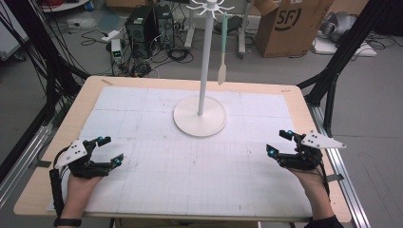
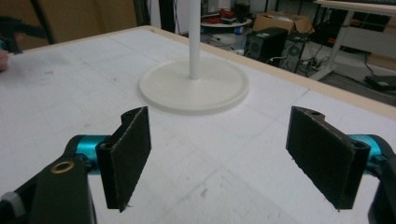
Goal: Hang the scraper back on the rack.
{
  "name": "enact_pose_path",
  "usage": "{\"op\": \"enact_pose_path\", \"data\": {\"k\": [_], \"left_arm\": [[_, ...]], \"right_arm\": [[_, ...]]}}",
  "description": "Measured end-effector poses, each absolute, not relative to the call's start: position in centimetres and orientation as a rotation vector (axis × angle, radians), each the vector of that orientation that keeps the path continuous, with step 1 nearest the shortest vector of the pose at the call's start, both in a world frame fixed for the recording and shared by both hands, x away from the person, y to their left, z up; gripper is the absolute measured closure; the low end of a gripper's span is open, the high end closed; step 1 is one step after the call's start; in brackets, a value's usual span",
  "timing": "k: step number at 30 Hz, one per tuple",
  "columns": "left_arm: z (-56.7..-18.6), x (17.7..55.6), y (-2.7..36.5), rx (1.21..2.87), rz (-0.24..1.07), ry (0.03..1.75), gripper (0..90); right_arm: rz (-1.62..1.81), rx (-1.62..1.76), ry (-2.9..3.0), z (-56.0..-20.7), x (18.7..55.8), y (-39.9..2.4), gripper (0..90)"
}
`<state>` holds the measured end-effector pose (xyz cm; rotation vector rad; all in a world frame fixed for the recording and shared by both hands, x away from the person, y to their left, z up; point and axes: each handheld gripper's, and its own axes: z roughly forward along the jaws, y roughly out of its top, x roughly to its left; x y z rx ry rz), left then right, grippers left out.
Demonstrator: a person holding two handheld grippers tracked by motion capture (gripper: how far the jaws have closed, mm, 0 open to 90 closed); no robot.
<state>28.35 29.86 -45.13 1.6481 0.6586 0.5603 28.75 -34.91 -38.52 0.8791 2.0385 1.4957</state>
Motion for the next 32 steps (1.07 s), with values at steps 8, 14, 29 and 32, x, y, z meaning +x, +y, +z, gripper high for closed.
{"op": "enact_pose_path", "data": {"k": [8,14,29,32], "left_arm": [[-45.1,28.3,29.8,1.647,0.562,0.659,16.0],[-45.1,28.3,29.8,1.648,0.563,0.659,16.0],[-45.1,28.3,29.8,1.65,0.564,0.659,16.0],[-45.1,28.3,29.8,1.649,0.566,0.663,16.0]], "right_arm": [[1.471,0.999,2.038,-43.0,28.1,-35.5,17.4],[1.461,1.052,2.026,-44.6,27.9,-35.7,18.7],[1.489,1.036,1.987,-44.7,27.6,-35.9,18.9],[1.496,1.041,1.99,-44.7,27.6,-36.0,18.9]]}}
